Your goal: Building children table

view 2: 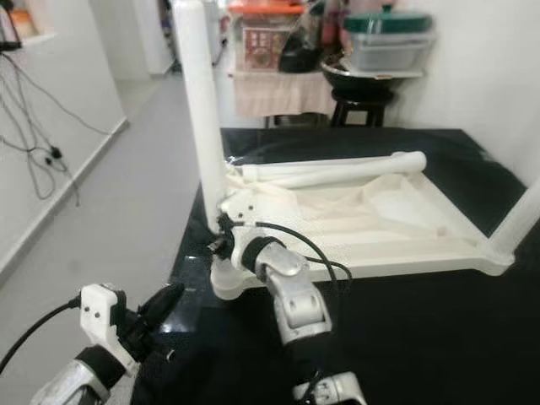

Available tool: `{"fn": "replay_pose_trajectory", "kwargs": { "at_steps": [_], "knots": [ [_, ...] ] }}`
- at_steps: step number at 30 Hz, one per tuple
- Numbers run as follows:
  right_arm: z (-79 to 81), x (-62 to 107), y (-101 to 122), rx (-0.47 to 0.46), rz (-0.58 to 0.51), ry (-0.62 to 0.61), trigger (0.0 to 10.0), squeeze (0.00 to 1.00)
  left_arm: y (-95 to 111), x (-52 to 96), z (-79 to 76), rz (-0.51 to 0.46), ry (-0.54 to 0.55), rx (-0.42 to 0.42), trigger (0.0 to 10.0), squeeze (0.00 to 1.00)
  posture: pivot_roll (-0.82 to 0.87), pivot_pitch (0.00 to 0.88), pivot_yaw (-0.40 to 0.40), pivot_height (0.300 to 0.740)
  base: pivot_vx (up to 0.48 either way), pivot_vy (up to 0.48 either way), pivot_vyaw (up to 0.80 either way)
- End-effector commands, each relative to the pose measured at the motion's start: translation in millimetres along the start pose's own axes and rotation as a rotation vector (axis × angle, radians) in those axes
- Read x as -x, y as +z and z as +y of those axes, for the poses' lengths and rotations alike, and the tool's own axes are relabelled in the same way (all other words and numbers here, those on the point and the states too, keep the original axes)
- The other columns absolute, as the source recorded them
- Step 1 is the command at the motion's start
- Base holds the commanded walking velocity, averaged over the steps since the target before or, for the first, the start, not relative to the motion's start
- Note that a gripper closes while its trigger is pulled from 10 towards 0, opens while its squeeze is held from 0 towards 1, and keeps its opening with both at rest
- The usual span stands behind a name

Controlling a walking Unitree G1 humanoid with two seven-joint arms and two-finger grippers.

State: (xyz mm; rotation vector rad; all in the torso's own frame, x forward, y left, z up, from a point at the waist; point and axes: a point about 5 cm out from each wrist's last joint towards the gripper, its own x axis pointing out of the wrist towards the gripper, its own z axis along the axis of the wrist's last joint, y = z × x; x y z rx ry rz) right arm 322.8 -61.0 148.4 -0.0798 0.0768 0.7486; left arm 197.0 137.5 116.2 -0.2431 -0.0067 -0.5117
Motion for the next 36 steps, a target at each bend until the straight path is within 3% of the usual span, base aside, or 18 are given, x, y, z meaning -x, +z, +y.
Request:
{"fn": "replay_pose_trajectory", "kwargs": {
  "at_steps": [1,4,5,6,9,11,12,13,14,15,16,19,24,25,27,28,36],
  "knots": [
    [-11.4,7.0,-40,-0.030,0.227,-0.065,0.0,0.00,-1,-0.4,1.7,0.016,-0.008,0.003,10.0,0.00,0.01,0.000,-0.016,0.740,0.000,0.000,0.00],
    [-8.7,5.3,-40,-0.035,0.232,-0.049,0.0,0.00,-1,-0.3,2.1,0.013,-0.001,0.001,10.0,0.00,0.01,0.000,-0.014,0.740,0.000,0.000,0.00],
    [-4.9,3.6,-39,-0.045,0.227,-0.017,10.0,0.00,0,-0.1,2.4,0.010,0.006,-0.001,10.0,0.00,0.01,0.000,-0.014,0.740,0.000,0.000,0.00],
    [-3.9,0.5,-34,-0.074,0.201,0.019,10.0,1.00,0,-0.3,2.9,0.009,0.008,-0.001,10.0,0.00,0.01,0.000,-0.009,0.740,0.000,0.000,0.00],
    [-3.2,-3.4,-20,-0.105,0.138,0.089,10.0,1.00,0,-0.9,3.2,0.010,0.006,0.000,10.0,0.00,0.01,0.000,-0.003,0.740,0.000,0.000,0.00],
    [2.1,-4.9,6,-0.083,0.021,0.327,10.0,1.00,0,-1.4,3.6,0.012,0.002,0.001,10.0,0.00,0.00,0.000,0.002,0.740,0.000,0.000,0.00],
    [2.1,-4.9,6,-0.083,0.021,0.327,10.0,1.00,0,-1.4,3.6,0.012,0.002,0.001,10.0,0.00,0.00,0.000,0.002,0.740,0.000,0.000,0.00],
    [2.2,-3.7,17,-0.026,-0.024,0.464,10.0,1.00,0,-1.8,3.6,0.013,0.000,0.002,10.0,0.00,0.01,0.000,0.002,0.740,0.000,0.000,0.00],
    [2.2,-3.7,17,-0.026,-0.024,0.464,10.0,1.00,0,-1.8,3.6,0.013,0.000,0.002,10.0,0.00,0.01,0.000,0.002,0.740,0.000,0.000,0.00],
    [1.3,-2.6,23,0.016,-0.042,0.555,10.0,1.00,0,-2.1,3.6,0.013,-0.001,0.003,10.0,0.00,0.01,0.000,0.002,0.740,0.000,0.000,0.00],
    [-2.1,-4.1,28,0.045,-0.037,0.624,10.0,0.00,0,-2.4,3.6,0.014,-0.002,0.003,10.0,0.00,0.01,0.000,-0.004,0.740,0.000,0.000,0.00],
    [-9.7,-13.1,38,0.065,-0.019,0.731,10.0,0.00,0,-3.3,3.1,0.013,0.000,0.003,10.0,0.00,0.03,0.000,-0.011,0.740,0.000,0.000,0.00],
    [-11.2,-18.2,42,0.023,-0.010,0.780,10.0,0.00,-1,-3.8,2.7,0.010,0.005,0.002,10.0,0.00,0.04,0.000,-0.014,0.740,0.000,0.000,0.00],
    [-12.0,-19.6,41,-0.001,-0.001,0.796,0.5,0.00,-1,-4.0,2.6,0.010,0.006,0.001,10.0,0.00,0.04,0.000,-0.016,0.740,0.000,0.000,0.00],
    [-12.6,-20.3,41,-0.017,0.004,0.806,0.5,0.00,-1,-4.1,2.5,0.009,0.007,0.001,10.0,0.00,0.04,0.000,-0.016,0.740,0.000,0.000,0.00],
    [-14.3,-20.5,38,-0.025,0.015,0.806,0.0,0.00,-1,-4.1,2.3,0.009,0.007,0.002,10.0,0.00,0.04,0.000,-0.017,0.740,0.000,0.000,0.00],
    [-27.2,-14.2,32,-0.027,-0.015,0.739,0.0,0.00,0,-3.0,0.8,0.007,0.004,0.007,10.0,0.00,0.02,0.000,-0.014,0.740,0.000,0.000,0.00]
  ]
}}
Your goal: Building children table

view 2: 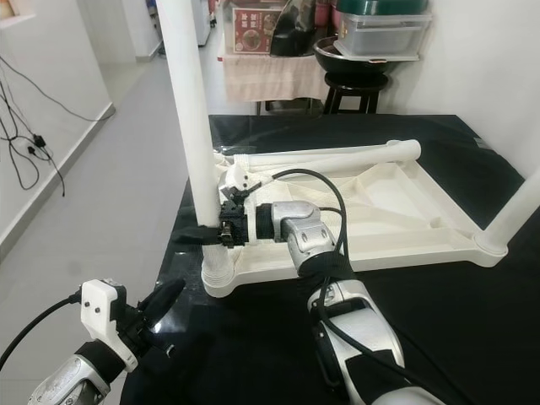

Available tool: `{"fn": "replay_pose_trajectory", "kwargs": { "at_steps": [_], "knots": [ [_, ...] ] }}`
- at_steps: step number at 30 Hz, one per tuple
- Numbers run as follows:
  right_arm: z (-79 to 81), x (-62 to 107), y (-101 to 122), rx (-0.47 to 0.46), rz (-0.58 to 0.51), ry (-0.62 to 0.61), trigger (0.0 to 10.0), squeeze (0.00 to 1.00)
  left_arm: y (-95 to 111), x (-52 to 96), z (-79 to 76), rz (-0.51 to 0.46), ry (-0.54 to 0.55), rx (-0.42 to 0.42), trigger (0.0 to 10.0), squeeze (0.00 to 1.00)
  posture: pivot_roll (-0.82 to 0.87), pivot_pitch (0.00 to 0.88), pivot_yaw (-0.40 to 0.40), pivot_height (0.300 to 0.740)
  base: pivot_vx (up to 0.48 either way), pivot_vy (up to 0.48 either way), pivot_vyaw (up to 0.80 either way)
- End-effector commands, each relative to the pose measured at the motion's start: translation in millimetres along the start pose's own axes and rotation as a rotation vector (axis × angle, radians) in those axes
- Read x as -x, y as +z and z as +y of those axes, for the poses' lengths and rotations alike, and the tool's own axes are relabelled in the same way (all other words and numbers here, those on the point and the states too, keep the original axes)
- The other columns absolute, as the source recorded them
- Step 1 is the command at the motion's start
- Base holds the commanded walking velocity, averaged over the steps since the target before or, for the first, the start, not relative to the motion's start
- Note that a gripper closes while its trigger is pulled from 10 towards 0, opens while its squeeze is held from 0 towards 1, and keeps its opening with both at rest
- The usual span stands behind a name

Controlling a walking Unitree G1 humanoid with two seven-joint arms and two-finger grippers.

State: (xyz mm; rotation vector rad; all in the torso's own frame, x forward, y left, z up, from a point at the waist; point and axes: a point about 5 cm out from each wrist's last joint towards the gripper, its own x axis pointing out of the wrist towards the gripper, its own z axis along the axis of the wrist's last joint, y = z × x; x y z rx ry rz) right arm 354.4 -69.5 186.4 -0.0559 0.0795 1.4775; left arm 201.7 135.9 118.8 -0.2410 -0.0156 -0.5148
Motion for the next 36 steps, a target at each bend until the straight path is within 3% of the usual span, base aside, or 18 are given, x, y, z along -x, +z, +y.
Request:
{"fn": "replay_pose_trajectory", "kwargs": {
  "at_steps": [1,4,5,6,8,9,11,18,19,22,23,24,26,28,29,30,33,36],
  "knots": [
    [2.6,1.7,-11,-0.048,-0.031,-0.042,0.0,0.00,-3,2.3,0.1,0.015,0.007,0.013,10.0,0.00,0.02,0.001,-0.013,0.740,0.000,0.000,0.00],
    [7.2,2.3,-26,-0.090,-0.031,-0.193,0.0,0.00,-2,3.4,-0.1,0.014,0.006,0.014,10.0,0.00,0.01,0.013,-0.022,0.740,0.000,0.000,0.00],
    [3.3,-1.3,-40,-0.132,-0.028,-0.528,0.0,0.00,-2,4.1,-0.1,0.014,0.006,0.014,10.0,0.00,0.01,0.014,-0.029,0.740,0.000,0.000,0.00],
    [1.5,-0.3,-49,-0.163,-0.017,-0.768,0.0,0.00,-2,4.5,0.0,0.014,0.006,0.014,10.0,0.00,0.01,0.014,-0.029,0.740,0.000,0.000,0.00],
    [1.5,-0.3,-49,-0.163,-0.017,-0.768,0.0,0.00,-2,4.5,0.0,0.014,0.006,0.014,10.0,0.00,0.01,0.014,-0.029,0.740,0.000,0.000,0.00],
    [19.0,-6.7,-64,-0.220,0.008,-0.810,0.0,0.00,-2,4.6,1.1,0.014,0.007,0.014,10.0,0.00,-0.01,0.021,-0.002,0.740,0.000,0.000,0.00],
    [25.6,-6.6,-66,-0.229,0.027,-0.819,0.0,0.00,-3,4.5,2.4,0.021,0.008,0.012,10.0,0.00,-0.03,0.003,0.006,0.740,0.000,0.000,0.00],
    [21.4,-4.1,-63,-0.197,0.063,-0.753,0.0,0.00,-11,5.4,2.4,0.057,-0.008,0.008,10.0,0.00,-0.02,0.000,0.006,0.740,0.000,0.000,0.00],
    [20.9,-6.4,-58,-0.192,0.059,-0.746,10.0,0.00,-12,6.0,1.7,0.062,-0.008,0.001,10.0,0.00,-0.02,0.000,0.010,0.740,0.000,0.000,0.00],
    [20.9,-7.9,-54,-0.189,0.057,-0.744,10.0,0.00,-12,6.3,1.2,0.064,-0.007,-0.003,10.0,0.00,-0.02,0.000,0.010,0.740,0.000,0.000,0.00],
    [18.6,-9.9,-45,-0.184,0.018,-0.694,10.0,0.88,-12,5.7,-0.6,0.071,-0.011,-0.025,10.0,0.00,-0.01,0.000,0.017,0.740,0.000,0.000,0.00],
    [18.3,-12.6,-32,-0.158,-0.023,-0.605,10.0,1.00,-10,4.8,-1.9,0.068,-0.016,-0.035,10.0,0.00,-0.01,0.000,0.021,0.740,0.000,0.000,0.00],
    [18.3,-12.6,-32,-0.158,-0.023,-0.605,10.0,1.00,-10,4.8,-1.9,0.068,-0.016,-0.035,10.0,0.00,-0.01,0.000,0.021,0.740,0.000,0.000,0.00],
    [19.4,-14.4,-9,-0.041,-0.055,-0.364,10.0,1.00,-5,2.0,-0.6,0.053,-0.016,-0.037,10.0,0.00,-0.02,0.000,0.031,0.740,0.000,0.000,0.00],
    [19.4,-14.4,-9,-0.041,-0.055,-0.364,10.0,1.00,-5,2.0,-0.6,0.053,-0.016,-0.037,10.0,0.00,-0.02,0.000,0.031,0.740,0.000,0.000,0.00],
    [21.4,-14.1,-3,-0.004,-0.045,-0.234,10.0,0.00,-3,0.0,0.9,0.046,-0.012,-0.039,10.0,0.00,-0.01,0.000,0.031,0.740,0.000,0.000,0.00],
    [21.9,-13.3,-2,-0.001,-0.022,-0.008,10.0,0.00,2,-3.7,2.2,0.048,-0.007,-0.081,10.0,0.00,0.00,0.000,0.031,0.740,0.000,0.000,0.00],
    [20.4,-13.5,-3,-0.015,-0.014,0.051,10.0,0.00,6,-4.9,0.7,0.049,-0.015,-0.109,10.0,0.00,0.00,0.000,0.031,0.740,0.000,0.000,0.00]
  ]
}}
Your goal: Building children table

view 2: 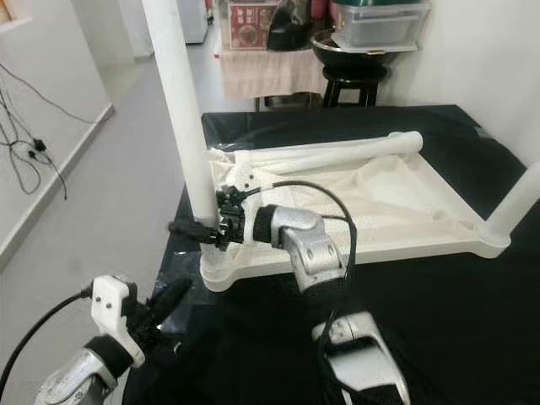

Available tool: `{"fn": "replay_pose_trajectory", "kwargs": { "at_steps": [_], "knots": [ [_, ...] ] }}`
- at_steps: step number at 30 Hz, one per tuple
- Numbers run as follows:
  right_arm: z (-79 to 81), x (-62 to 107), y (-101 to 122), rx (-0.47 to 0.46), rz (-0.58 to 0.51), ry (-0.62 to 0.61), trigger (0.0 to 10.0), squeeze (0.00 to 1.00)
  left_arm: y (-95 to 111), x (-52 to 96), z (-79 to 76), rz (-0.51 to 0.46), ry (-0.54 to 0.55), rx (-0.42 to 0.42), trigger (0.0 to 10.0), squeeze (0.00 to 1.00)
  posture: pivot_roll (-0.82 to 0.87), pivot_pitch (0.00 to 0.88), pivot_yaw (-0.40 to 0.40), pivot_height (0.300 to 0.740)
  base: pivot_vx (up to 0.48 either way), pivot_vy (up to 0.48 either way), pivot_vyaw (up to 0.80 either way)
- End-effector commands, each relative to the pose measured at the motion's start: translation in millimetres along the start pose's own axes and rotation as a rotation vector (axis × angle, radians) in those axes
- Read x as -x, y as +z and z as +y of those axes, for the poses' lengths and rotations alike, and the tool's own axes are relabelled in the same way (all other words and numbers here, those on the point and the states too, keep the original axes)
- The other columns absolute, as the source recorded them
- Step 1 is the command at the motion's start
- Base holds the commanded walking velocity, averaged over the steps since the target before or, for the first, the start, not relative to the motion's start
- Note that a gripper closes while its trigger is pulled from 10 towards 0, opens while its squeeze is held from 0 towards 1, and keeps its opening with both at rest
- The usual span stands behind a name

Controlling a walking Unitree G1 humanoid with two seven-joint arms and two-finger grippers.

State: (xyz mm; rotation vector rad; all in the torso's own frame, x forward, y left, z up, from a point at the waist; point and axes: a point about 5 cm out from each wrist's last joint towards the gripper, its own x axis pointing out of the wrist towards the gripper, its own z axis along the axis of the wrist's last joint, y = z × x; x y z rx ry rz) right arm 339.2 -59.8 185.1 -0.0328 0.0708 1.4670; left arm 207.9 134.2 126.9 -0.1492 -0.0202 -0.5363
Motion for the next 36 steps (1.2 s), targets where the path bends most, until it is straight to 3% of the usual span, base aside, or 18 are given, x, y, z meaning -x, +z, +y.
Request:
{"fn": "replay_pose_trajectory", "kwargs": {
  "at_steps": [1,4,5,6,7,8,15,17,18,19,22,23,24,26,28,29,32,36],
  "knots": [
    [2.0,-6.0,-3,-0.021,0.013,0.082,10.0,0.00,3,1.0,-0.2,0.014,-0.006,-0.016,10.0,0.00,0.01,0.000,0.030,0.740,0.000,0.000,0.00],
    [-2.3,-7.0,-5,-0.065,0.025,0.117,10.0,0.00,10,0.3,-3.7,-0.007,-0.032,-0.005,10.0,0.00,0.02,0.000,0.027,0.740,0.000,0.000,0.00],
    [-3.9,-7.5,-7,-0.080,0.036,0.124,8.0,0.00,11,1.2,-6.5,-0.014,-0.042,0.015,10.0,0.00,0.03,0.000,0.029,0.740,0.000,0.000,0.00],
    [-3.9,-7.5,-7,-0.080,0.036,0.124,8.0,0.00,11,1.2,-6.5,-0.014,-0.042,0.015,10.0,0.00,0.03,0.000,0.029,0.740,0.000,0.000,0.00],
    [-4.7,-6.9,-8,-0.100,0.039,0.133,3.0,0.00,13,1.8,-9.8,-0.026,-0.046,0.039,10.0,0.00,0.02,0.000,0.031,0.740,0.000,0.000,0.00],
    [-5.0,-5.5,-9,-0.116,0.043,0.147,0.0,0.00,13,1.7,-12.2,-0.031,-0.047,0.051,10.0,0.00,0.02,0.000,0.034,0.740,0.000,0.000,0.00],
    [-5.8,5.7,-18,-0.126,0.061,0.150,0.0,0.00,0,-6.3,-13.8,0.014,-0.054,0.084,10.0,0.00,0.01,0.000,0.024,0.740,0.000,0.000,0.00],
    [-4.5,15.0,-25,-0.126,0.068,0.102,0.0,0.00,-16,-8.4,-20.1,0.081,-0.068,0.100,10.0,0.00,-0.01,0.000,0.025,0.740,0.000,0.000,0.00],
    [-4.5,15.0,-25,-0.126,0.068,0.102,0.0,0.00,-16,-8.4,-20.1,0.081,-0.068,0.100,10.0,0.00,-0.01,0.000,0.025,0.740,0.000,0.000,0.00],
    [-2.6,18.1,-35,-0.119,0.101,-0.004,0.0,0.00,-18,-10.3,-23.2,0.086,-0.079,0.099,10.0,0.00,-0.01,0.000,0.014,0.740,0.000,0.000,0.00],
    [-2.6,18.1,-35,-0.119,0.101,-0.004,0.0,0.00,-18,-10.3,-23.2,0.086,-0.079,0.099,10.0,0.00,-0.01,0.000,0.014,0.740,0.000,0.000,0.00],
    [-1.7,18.0,-46,-0.133,0.143,-0.145,0.0,0.00,-15,-11.6,-24.0,0.082,-0.080,0.089,10.0,0.00,-0.01,0.000,0.010,0.740,0.000,0.000,0.00],
    [-1.7,18.0,-46,-0.133,0.143,-0.145,0.0,0.00,-15,-11.6,-24.0,0.082,-0.080,0.089,10.0,0.00,-0.01,0.000,0.010,0.740,0.000,0.000,0.00],
    [22.1,18.5,-68,-0.197,0.204,-0.626,0.0,0.00,-5,-5.4,-15.3,0.073,-0.036,0.098,10.0,0.00,-0.06,0.022,0.066,0.740,0.000,0.000,0.00],
    [22.1,18.5,-68,-0.197,0.204,-0.626,0.0,0.00,-5,-5.4,-15.3,0.073,-0.036,0.098,10.0,0.00,-0.06,0.022,0.066,0.740,0.000,0.000,0.00],
    [26.6,26.6,-69,-0.207,0.216,-0.774,0.0,0.00,-2,-2.1,-12.8,0.076,-0.019,0.094,10.0,0.00,-0.06,0.022,0.066,0.740,0.000,0.000,0.00],
    [17.1,47.3,-68,-0.175,0.260,-0.911,0.0,0.00,0,4.6,-7.2,0.093,0.028,0.028,10.0,0.00,-0.04,0.044,0.055,0.740,0.000,0.000,0.00],
    [15.6,53.8,-69,-0.168,0.273,-0.929,0.0,0.00,1,6.9,-3.0,0.097,0.080,-0.041,10.0,0.00,-0.04,0.049,0.056,0.740,0.000,0.000,0.00]
  ]
}}
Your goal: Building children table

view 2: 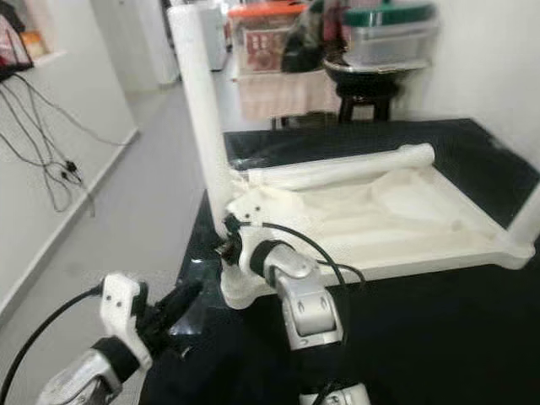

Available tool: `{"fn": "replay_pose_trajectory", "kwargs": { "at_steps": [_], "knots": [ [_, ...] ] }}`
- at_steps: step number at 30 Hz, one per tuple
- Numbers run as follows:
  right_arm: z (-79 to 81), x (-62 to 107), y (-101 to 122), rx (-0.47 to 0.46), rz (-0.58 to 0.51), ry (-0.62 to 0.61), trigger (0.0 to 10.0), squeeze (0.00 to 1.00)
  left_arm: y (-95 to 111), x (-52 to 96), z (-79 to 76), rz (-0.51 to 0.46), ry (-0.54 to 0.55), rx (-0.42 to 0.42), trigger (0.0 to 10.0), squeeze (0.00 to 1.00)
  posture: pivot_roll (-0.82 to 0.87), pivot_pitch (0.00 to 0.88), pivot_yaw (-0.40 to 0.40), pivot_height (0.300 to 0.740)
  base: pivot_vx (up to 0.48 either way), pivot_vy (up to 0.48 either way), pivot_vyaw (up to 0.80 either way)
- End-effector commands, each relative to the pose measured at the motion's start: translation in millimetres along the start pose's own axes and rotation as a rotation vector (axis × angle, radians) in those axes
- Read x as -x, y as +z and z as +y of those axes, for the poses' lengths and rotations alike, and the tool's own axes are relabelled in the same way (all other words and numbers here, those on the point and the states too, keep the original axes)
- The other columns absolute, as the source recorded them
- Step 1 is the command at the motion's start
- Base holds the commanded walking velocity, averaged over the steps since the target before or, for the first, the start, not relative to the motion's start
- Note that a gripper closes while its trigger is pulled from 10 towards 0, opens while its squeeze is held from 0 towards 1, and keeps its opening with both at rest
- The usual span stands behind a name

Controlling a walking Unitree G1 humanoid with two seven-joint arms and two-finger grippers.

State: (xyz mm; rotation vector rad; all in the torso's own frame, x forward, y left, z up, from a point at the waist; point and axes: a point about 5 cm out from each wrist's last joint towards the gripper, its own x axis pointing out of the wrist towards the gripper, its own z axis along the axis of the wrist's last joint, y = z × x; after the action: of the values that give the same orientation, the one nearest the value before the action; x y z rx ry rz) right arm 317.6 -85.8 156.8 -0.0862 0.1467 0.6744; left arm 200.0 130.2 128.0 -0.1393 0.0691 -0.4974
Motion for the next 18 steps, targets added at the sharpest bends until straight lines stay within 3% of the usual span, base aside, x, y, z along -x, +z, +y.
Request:
{"fn": "replay_pose_trajectory", "kwargs": {
  "at_steps": [1,2,3,4,5,6,8,10,11,12,18],
  "knots": [
    [-21.6,13.7,-40,-0.054,0.205,-0.142,0.0,0.00,0,2.1,4.6,0.010,0.037,-0.053,10.0,0.00,-0.04,0.049,0.056,0.740,0.000,0.000,0.00],
    [-21.6,13.7,-40,-0.054,0.205,-0.142,0.0,0.00,0,2.1,4.6,0.010,0.037,-0.053,10.0,0.00,-0.04,0.049,0.056,0.740,0.000,0.000,0.00],
    [-19.4,15.0,-39,-0.056,0.199,-0.129,1.8,0.00,1,2.0,4.9,0.013,0.059,-0.097,10.0,0.00,-0.05,0.057,0.063,0.740,0.000,0.000,0.00],
    [-17.5,14.8,-34,-0.051,0.170,-0.077,10.0,0.00,2,1.5,5.1,0.013,0.082,-0.137,10.0,0.00,-0.04,0.059,0.068,0.740,0.000,0.000,0.00],
    [-17.5,14.8,-34,-0.051,0.170,-0.077,10.0,0.00,2,1.5,5.1,0.013,0.082,-0.137,10.0,0.00,-0.04,0.059,0.068,0.740,0.000,0.000,0.00],
    [-17.4,13.4,-25,-0.060,0.116,-0.018,10.0,1.00,3,1.1,5.4,0.020,0.099,-0.162,10.0,0.00,-0.04,0.060,0.073,0.740,0.000,0.000,0.00],
    [-19.4,8.8,0,-0.065,-0.029,0.148,10.0,1.00,3,0.6,5.7,0.025,0.107,-0.175,10.0,0.00,-0.03,0.058,0.077,0.740,0.000,0.000,0.00],
    [-20.0,8.8,12,-0.062,-0.086,0.217,10.0,1.00,3,0.7,6.0,0.030,0.108,-0.167,10.0,0.00,-0.03,0.053,0.078,0.740,0.000,0.000,0.00],
    [-21.1,9.4,24,-0.030,-0.135,0.310,10.0,0.14,3,0.4,6.1,0.032,0.108,-0.162,10.0,0.00,-0.02,0.052,0.076,0.740,0.000,0.000,0.00],
    [-21.9,10.2,31,-0.006,-0.159,0.373,10.0,0.00,3,0.3,6.3,0.033,0.109,-0.159,10.0,0.00,-0.02,0.052,0.076,0.740,0.000,0.000,0.00],
    [-25.4,4.0,36,0.053,-0.145,0.574,10.0,0.00,3,-2.4,4.5,0.027,0.092,-0.152,10.0,0.00,0.00,0.043,0.068,0.740,0.000,0.000,0.00]
  ]
}}
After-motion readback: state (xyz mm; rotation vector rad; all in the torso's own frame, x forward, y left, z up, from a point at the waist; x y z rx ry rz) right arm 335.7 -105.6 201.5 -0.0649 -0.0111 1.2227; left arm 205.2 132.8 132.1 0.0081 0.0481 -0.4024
